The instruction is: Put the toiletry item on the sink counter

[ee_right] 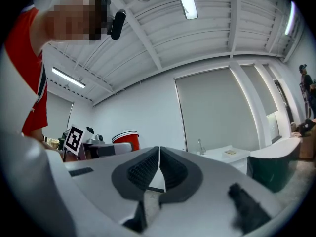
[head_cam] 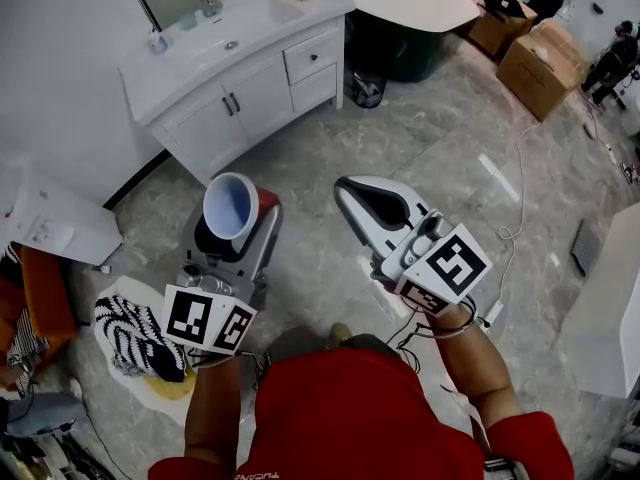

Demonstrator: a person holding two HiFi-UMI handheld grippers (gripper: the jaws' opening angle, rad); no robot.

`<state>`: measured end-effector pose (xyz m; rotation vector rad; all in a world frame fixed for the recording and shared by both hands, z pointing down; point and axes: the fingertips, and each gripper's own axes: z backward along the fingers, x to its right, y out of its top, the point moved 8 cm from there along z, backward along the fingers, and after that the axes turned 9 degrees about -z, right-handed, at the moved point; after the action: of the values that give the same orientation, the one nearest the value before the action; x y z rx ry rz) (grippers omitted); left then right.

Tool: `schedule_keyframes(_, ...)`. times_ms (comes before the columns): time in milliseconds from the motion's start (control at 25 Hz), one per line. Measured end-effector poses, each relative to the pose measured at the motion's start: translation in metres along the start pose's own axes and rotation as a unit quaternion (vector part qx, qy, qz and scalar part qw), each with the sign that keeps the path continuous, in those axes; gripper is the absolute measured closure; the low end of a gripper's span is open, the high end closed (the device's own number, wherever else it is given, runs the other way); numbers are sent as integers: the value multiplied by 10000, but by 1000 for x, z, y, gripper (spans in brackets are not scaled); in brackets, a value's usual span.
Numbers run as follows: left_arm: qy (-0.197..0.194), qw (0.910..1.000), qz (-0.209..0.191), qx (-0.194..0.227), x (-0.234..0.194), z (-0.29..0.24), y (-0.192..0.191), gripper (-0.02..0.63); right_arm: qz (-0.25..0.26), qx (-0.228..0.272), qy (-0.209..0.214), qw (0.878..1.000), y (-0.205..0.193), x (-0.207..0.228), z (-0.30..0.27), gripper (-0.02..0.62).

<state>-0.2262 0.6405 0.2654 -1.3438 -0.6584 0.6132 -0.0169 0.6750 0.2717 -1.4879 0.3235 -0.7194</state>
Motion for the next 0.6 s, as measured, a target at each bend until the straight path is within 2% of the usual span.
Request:
schedule_keyframes(280,72,10000,20,-46,-6,-25,-8,282,-104,-50,-44,9999,0,32,-12,565)
schedule_keyframes(600,54,10000,-57,-36,-43,-67,-25,283,-151,-22,-121,9998,3,75,-50,565)
